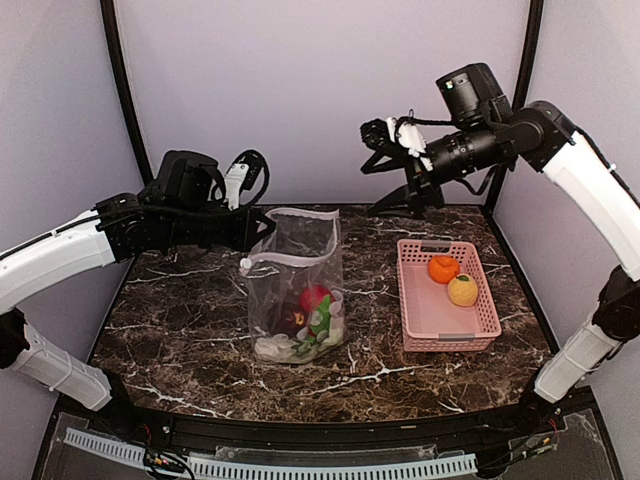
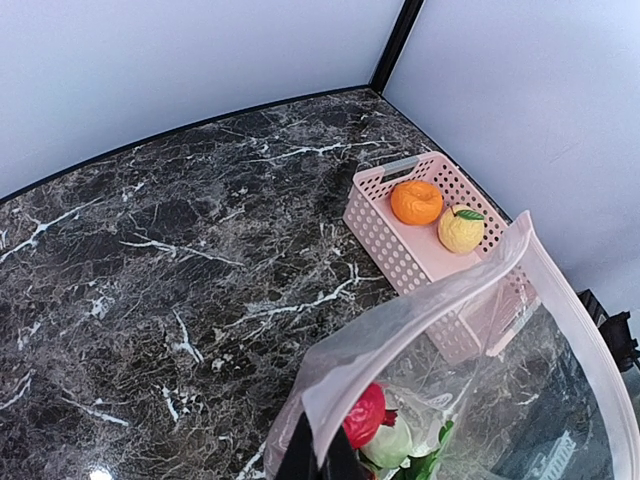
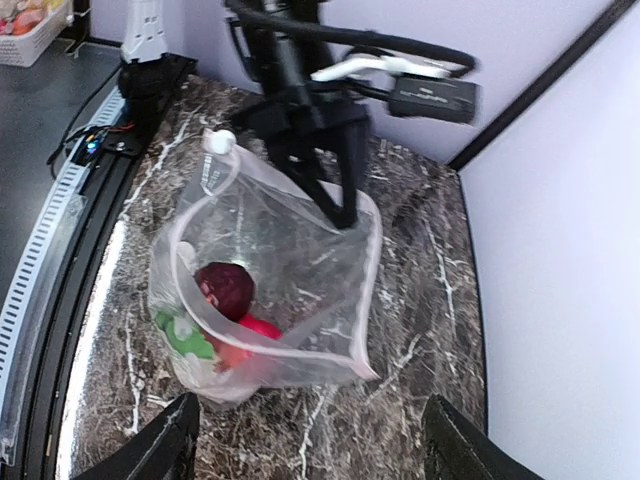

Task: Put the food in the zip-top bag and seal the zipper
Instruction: Adjust the zipper food storage bag at the center of the board, then pick up the fake fruit from the bin.

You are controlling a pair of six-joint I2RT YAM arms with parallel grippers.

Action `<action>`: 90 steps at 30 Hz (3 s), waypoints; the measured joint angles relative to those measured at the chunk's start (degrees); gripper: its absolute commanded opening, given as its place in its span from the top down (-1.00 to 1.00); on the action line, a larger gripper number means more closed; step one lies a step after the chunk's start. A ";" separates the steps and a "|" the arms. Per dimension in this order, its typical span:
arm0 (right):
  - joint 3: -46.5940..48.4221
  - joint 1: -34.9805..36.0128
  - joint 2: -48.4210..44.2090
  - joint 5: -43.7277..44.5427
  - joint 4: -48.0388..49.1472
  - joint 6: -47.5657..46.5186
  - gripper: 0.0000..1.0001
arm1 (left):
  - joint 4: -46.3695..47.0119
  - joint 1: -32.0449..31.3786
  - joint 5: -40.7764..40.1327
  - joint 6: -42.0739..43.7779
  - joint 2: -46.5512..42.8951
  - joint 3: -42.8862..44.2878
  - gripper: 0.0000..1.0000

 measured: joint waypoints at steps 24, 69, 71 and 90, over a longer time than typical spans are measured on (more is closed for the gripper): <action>-36.46 -35.01 -7.13 4.28 8.74 8.20 -0.53 | 0.00 0.02 -0.70 1.14 0.00 0.00 0.99; -46.97 -35.56 7.58 29.88 16.92 11.34 -0.03 | 0.48 0.02 -1.66 2.69 0.02 -0.39 0.98; -46.97 -35.56 7.56 29.64 16.72 11.43 -0.01 | 0.48 0.02 -1.66 2.69 0.02 -0.39 0.99; -29.83 -29.88 1.88 17.99 4.92 13.31 0.05 | 0.48 0.02 -1.66 2.73 0.02 -0.39 0.99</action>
